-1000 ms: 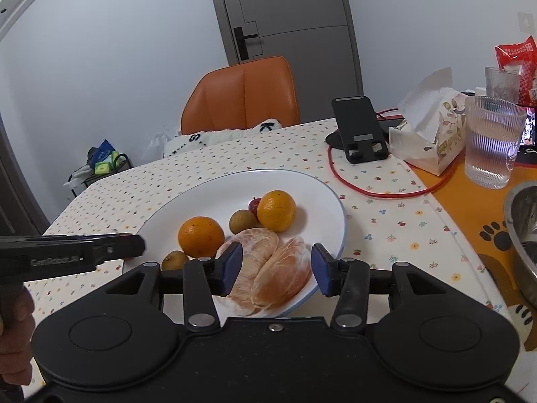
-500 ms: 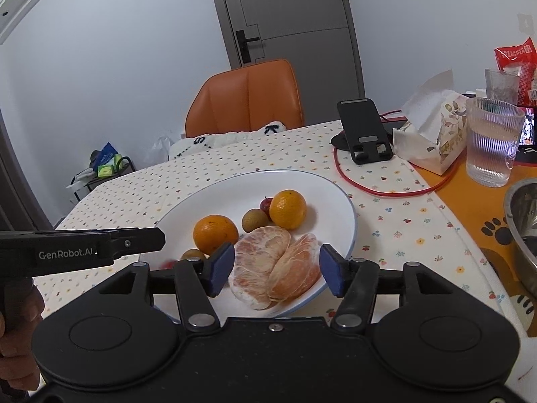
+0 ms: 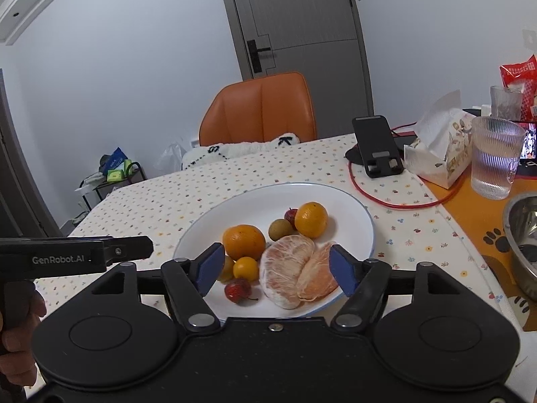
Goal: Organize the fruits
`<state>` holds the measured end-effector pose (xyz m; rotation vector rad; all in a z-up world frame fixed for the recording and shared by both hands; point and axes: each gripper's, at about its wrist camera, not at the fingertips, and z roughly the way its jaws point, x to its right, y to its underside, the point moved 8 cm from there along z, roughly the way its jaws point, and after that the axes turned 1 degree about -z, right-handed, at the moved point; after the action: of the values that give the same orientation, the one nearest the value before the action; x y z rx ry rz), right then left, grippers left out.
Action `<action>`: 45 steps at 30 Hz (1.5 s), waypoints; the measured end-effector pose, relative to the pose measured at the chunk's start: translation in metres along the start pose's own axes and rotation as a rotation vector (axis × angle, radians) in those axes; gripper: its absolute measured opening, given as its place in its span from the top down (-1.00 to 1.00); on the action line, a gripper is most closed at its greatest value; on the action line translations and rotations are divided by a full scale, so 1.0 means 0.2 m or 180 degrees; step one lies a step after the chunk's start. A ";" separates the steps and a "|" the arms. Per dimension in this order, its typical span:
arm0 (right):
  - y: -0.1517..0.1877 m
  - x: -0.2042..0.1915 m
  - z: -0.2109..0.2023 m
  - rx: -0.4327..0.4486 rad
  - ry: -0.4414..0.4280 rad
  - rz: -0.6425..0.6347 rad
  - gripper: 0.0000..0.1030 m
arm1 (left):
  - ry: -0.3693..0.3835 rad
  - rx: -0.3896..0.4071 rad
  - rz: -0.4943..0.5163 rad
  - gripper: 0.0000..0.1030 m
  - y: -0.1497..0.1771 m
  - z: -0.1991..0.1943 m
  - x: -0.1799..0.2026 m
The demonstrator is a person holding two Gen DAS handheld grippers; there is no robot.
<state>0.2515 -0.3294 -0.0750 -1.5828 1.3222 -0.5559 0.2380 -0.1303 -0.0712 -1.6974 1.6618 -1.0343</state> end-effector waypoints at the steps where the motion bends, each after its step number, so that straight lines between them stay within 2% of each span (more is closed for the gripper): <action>1: 0.00 -0.01 -0.01 0.0008 -0.0009 0.0005 -0.37 | -0.0029 0.0030 0.0002 -0.39 0.00 -0.02 -0.01; 4: 0.00 -0.03 -0.04 0.0029 -0.0017 0.0012 -0.50 | -0.0120 0.0124 0.0012 -0.58 -0.01 -0.08 -0.04; 9: 0.01 -0.09 -0.08 0.0035 -0.0067 -0.0015 -0.76 | -0.0291 0.0178 -0.0042 -0.74 0.01 -0.16 -0.11; 15: 0.02 -0.15 -0.14 0.0037 -0.0083 -0.0066 -1.00 | -0.0460 0.0187 -0.0172 -0.83 0.04 -0.26 -0.20; 23: 0.02 -0.21 -0.22 0.0008 -0.0109 -0.0134 -1.00 | -0.0533 0.0143 -0.0261 -0.91 0.08 -0.38 -0.25; 30: 0.04 -0.28 -0.31 -0.0034 -0.0187 -0.0198 -1.00 | -0.0587 0.0191 -0.0161 -1.00 0.09 -0.53 -0.24; 37: 0.06 -0.34 -0.38 -0.0065 -0.0217 -0.0225 -1.00 | -0.0669 0.0134 -0.0166 -1.00 0.13 -0.64 -0.29; 45: 0.04 -0.38 -0.48 -0.0049 -0.0270 -0.0183 -1.00 | -0.0716 0.0212 -0.0174 -1.00 0.13 -0.78 -0.33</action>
<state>0.1457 -0.2943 -0.0241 -1.6434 1.2236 -0.5090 0.0989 -0.0464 -0.0160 -1.7533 1.4310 -0.8772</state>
